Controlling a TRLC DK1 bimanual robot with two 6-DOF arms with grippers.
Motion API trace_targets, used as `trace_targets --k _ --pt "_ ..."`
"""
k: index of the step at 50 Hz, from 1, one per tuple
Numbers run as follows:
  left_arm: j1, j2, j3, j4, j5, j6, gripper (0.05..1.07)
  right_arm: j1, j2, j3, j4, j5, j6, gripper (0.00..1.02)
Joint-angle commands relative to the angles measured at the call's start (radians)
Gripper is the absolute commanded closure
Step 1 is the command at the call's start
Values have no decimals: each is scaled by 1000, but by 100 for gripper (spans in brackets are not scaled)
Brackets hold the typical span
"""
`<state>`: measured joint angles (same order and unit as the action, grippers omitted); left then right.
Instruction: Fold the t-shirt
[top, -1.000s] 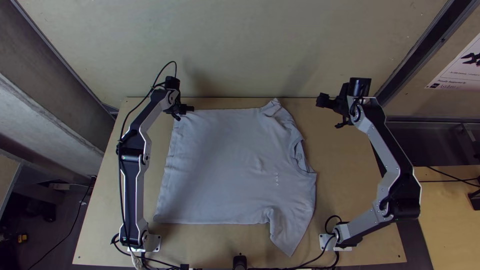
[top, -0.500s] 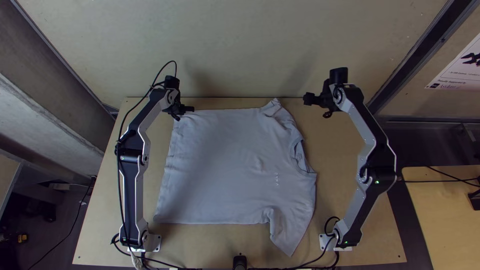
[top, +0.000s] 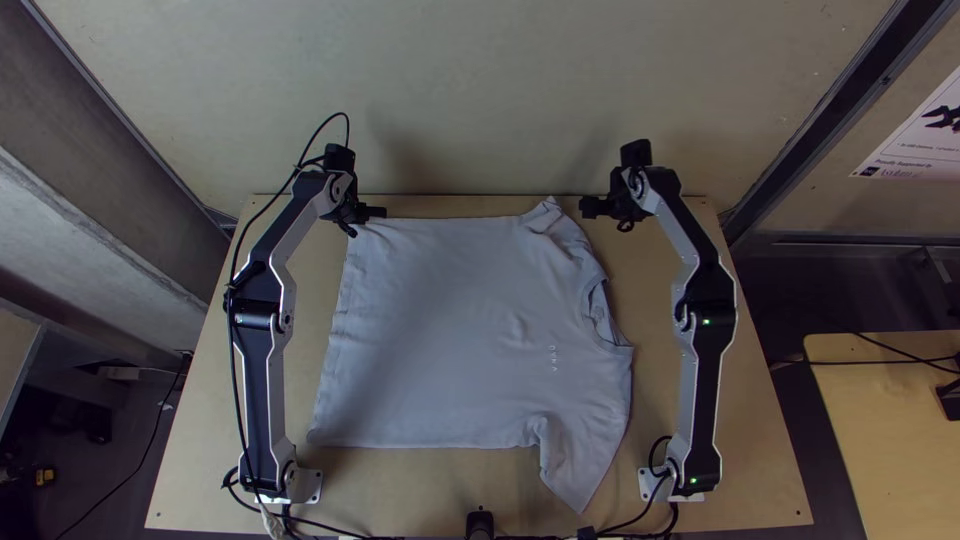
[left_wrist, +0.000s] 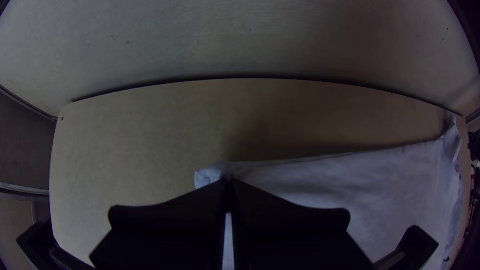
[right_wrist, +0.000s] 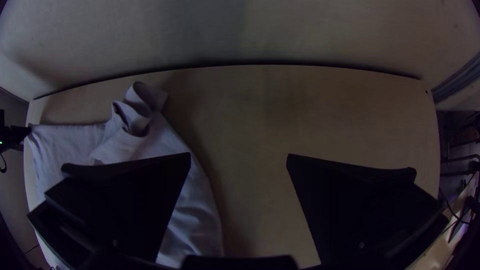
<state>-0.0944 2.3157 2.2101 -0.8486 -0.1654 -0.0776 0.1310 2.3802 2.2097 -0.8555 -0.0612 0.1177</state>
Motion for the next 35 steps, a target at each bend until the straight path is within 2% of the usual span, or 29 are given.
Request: trace_targets --k 1,29,30,35 --pt "2 -44 -12 -26 7 12 105 21 42 59 -14 -5 -23 21" --pt "-21 -72 2 -46 7 10 105 99 145 79 -25 -5 -36 21" --pt "-21 -72 2 -46 7 10 105 102 148 79 -25 -5 -38 22" --pt "-22 -76 3 -47 7 10 105 116 166 88 -24 -3 -62 39"
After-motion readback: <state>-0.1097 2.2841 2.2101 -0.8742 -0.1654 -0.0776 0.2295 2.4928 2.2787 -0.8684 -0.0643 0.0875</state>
